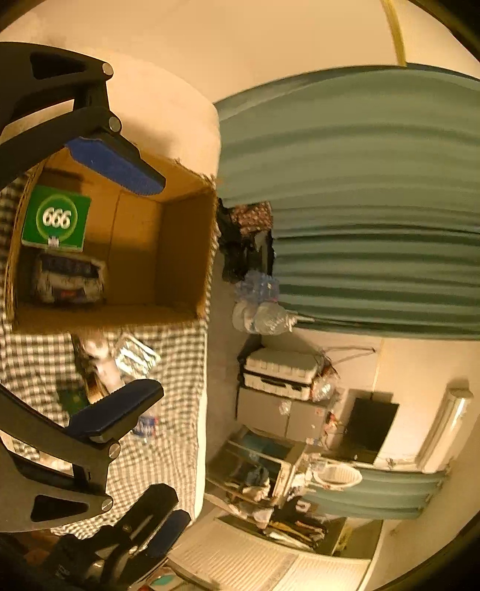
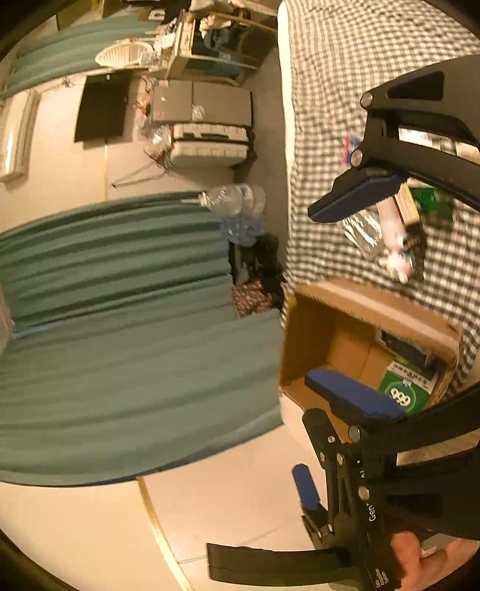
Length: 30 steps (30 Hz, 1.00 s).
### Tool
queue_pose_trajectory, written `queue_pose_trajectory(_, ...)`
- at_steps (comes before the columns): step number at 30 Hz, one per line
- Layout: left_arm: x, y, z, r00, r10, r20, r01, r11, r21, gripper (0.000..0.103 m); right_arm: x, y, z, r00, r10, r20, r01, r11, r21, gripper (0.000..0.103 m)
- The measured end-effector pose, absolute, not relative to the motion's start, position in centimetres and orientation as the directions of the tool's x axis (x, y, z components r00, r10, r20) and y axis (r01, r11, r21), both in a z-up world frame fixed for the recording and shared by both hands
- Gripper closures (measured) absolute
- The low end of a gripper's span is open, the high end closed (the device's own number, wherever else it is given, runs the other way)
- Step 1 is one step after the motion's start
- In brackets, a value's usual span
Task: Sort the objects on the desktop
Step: 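Move both tools back over the pile of items on the bed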
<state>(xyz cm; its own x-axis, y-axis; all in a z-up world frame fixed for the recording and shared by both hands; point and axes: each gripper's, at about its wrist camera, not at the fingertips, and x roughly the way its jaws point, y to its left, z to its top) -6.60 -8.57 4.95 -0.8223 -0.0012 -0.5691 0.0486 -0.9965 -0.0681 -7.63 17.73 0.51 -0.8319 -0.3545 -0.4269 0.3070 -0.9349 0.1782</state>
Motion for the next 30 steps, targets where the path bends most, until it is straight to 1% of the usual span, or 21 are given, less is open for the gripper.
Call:
queue_pose_trajectory(4,-5.8,-6.2,6.4,-0.838,0.014,-0.545,0.015,-0.999,-0.049,0.000,-6.2,20.5,2.1,-0.863,-0.304,-0.404,0.262,-0.952,0.158,0.010)
queue_pose_trajectory(6,-5.6,-4.8,7.2,-0.842,0.039,-0.538,-0.013,-0.999,-0.053,0.000,-5.6,21.9,2.7,-0.872,-0.289,-0.395,0.252,-0.957,0.145,0.002)
queue_pose_trajectory(7,-5.6,-4.3,7.5,-0.842,0.049,-0.538,-0.023,-0.998,-0.054,0.000,-5.2,22.6,2.9,-0.878,-0.278,-0.389,0.245,-0.960,0.132,0.000)
queue_pose_trajectory(13,-5.5,0.7,7.8,-0.832,0.074,-0.550,-0.049,-0.997,-0.060,0.000,-3.0,27.1,2.6,-0.894,-0.226,-0.386,0.242,-0.970,0.008,0.001)
queue_pose_trajectory(16,-5.7,3.1,7.2,-0.825,0.093,-0.557,-0.067,-0.996,-0.067,0.000,-2.6,29.7,1.8,-0.901,-0.184,-0.393,0.209,-0.978,-0.023,0.000)
queue_pose_trajectory(20,-6.6,5.0,5.4,-0.818,0.088,-0.568,-0.081,-0.996,-0.037,0.000,-3.9,33.5,0.9,-0.890,-0.180,-0.419,0.177,-0.983,0.047,0.000)
queue_pose_trajectory(24,-8.2,5.6,2.7,-0.792,0.087,-0.604,-0.085,-0.996,-0.032,0.000,-5.2,35.4,-0.5,-0.875,-0.200,-0.440,0.166,-0.979,0.115,0.000)
queue_pose_trajectory(28,-9.8,5.7,-0.5,-0.739,0.107,-0.665,-0.097,-0.994,-0.053,0.000,-7.0,36.3,-3.1,-0.825,-0.233,-0.514,0.178,-0.972,0.154,0.000)
queue_pose_trajectory(30,-10.3,6.0,-1.9,-0.724,0.100,-0.683,-0.102,-0.994,-0.037,0.000,-8.0,36.5,-4.3,-0.798,-0.250,-0.549,0.189,-0.968,0.166,0.000)
